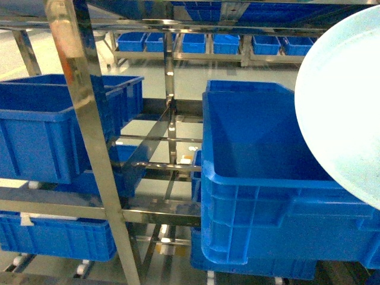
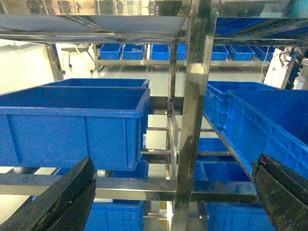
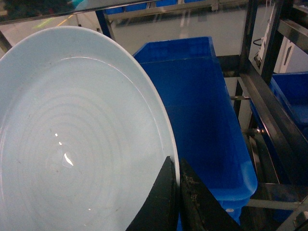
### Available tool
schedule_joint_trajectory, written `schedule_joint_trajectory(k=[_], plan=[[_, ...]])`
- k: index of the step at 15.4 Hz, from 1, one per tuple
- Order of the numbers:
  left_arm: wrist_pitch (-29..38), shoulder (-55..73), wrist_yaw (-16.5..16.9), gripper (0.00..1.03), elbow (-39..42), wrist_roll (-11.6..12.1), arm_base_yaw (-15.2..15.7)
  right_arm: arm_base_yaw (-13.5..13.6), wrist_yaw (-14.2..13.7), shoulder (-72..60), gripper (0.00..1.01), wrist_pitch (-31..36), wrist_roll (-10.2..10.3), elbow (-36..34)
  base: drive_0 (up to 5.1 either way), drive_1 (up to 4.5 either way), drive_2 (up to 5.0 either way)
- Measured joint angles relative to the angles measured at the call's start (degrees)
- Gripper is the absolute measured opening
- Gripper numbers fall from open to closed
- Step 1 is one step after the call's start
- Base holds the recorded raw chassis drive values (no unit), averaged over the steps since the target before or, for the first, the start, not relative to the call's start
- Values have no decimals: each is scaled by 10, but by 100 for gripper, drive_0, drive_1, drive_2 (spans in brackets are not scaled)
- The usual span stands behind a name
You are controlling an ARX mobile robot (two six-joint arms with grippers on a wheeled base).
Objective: Place blue tray on left shelf second layer neatly
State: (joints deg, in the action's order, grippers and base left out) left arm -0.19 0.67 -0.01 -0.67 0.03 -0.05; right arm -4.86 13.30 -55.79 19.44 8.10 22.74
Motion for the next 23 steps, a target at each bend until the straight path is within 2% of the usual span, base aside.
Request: schedule_joint_trajectory(k=[15,23], plan=[[-1,0,0,98,0,0,0,0,0,-3,2,-1,0,0,14,431,-402],[-1,0,0,98,0,0,0,0,0,-3,2,-1,0,0,0,0,0]])
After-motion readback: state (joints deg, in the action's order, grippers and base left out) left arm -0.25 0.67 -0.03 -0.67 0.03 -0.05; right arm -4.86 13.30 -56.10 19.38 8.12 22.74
